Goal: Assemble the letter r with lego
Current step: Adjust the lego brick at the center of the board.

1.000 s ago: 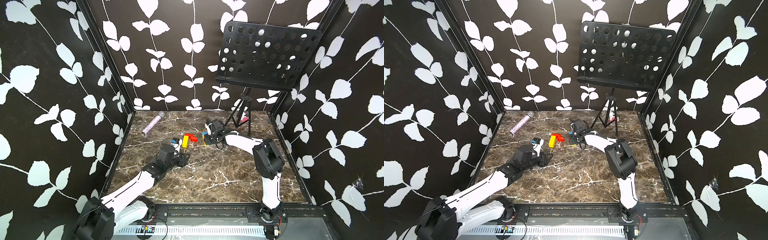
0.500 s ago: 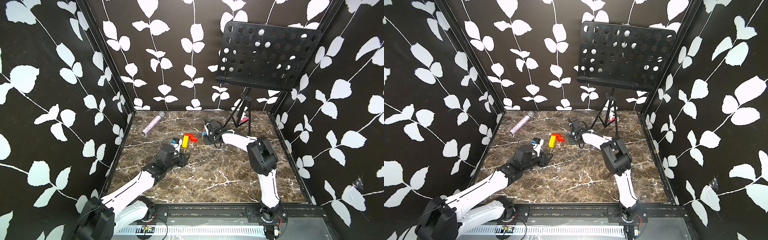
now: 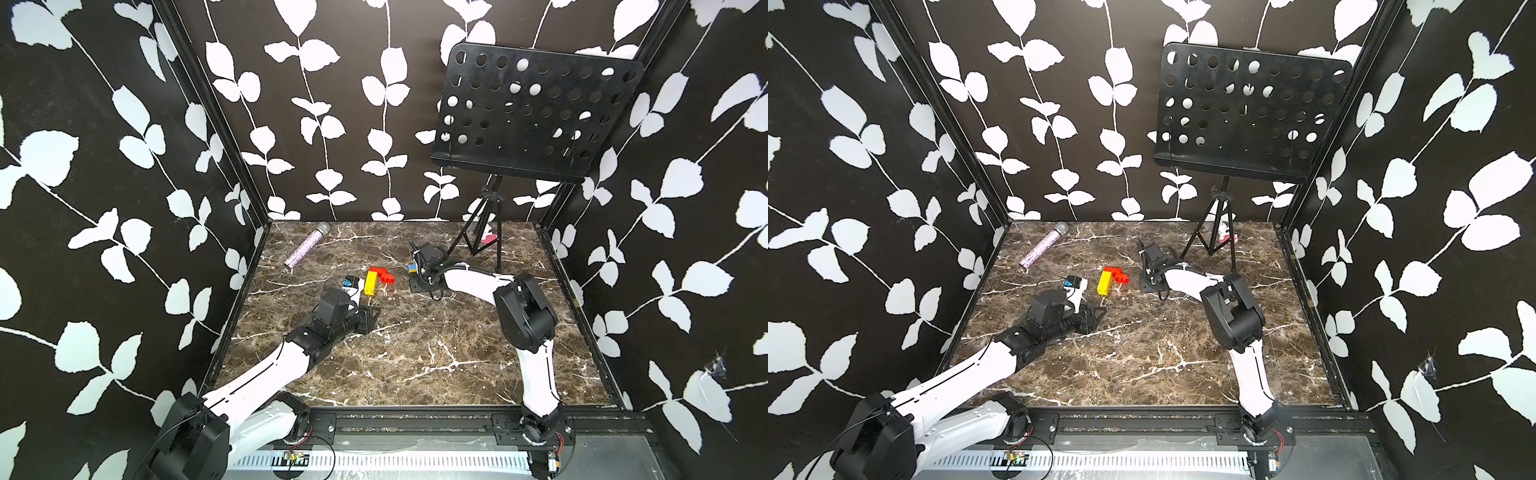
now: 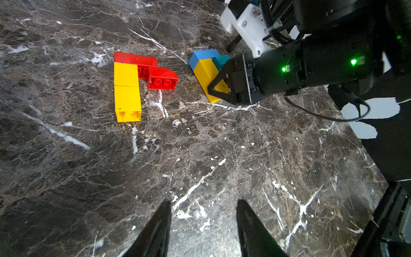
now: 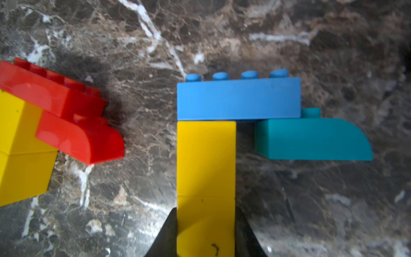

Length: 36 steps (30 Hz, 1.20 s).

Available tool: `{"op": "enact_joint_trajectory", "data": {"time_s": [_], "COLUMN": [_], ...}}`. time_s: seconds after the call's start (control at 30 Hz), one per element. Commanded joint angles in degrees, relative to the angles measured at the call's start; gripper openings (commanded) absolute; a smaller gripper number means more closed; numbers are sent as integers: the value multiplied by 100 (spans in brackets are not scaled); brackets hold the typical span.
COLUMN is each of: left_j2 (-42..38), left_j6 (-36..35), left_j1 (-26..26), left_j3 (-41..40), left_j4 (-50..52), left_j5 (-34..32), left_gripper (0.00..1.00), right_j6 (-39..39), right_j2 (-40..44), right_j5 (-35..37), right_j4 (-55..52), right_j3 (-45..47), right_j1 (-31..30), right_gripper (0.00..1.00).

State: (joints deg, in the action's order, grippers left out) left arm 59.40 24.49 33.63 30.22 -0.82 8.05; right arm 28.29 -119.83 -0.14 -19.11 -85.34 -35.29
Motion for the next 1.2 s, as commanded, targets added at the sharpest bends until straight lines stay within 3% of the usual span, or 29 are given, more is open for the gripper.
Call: {"op": "enact_joint_trajectory", "data": {"time_s": [0.0,0.17,0.7,1.0,1.17], "left_j2": [10,11,42,18,-115], "left_j6": [40,56,17,-6,-244], "left_j1": [5,10,12,9,11], "left_j3": [-73,-110,-69,19,400], "left_j4": [-138,-167,-85,-32,337], "left_j5": [35,38,3,-98,-425], "left_gripper": [50,50,50,50,53], "right_j6": [641,1207,1146,1022,970], "right_j2": [370,513,22,366,733], "right_j5": [278,399,741,806,733], "right_j4": [-216,-367,-735,-581,-526], "right_j3": [213,361,-43,250,325], "right_j1": [-228,-437,-495,-495,-494], "right_gripper": [17,19,23,46,50]}}
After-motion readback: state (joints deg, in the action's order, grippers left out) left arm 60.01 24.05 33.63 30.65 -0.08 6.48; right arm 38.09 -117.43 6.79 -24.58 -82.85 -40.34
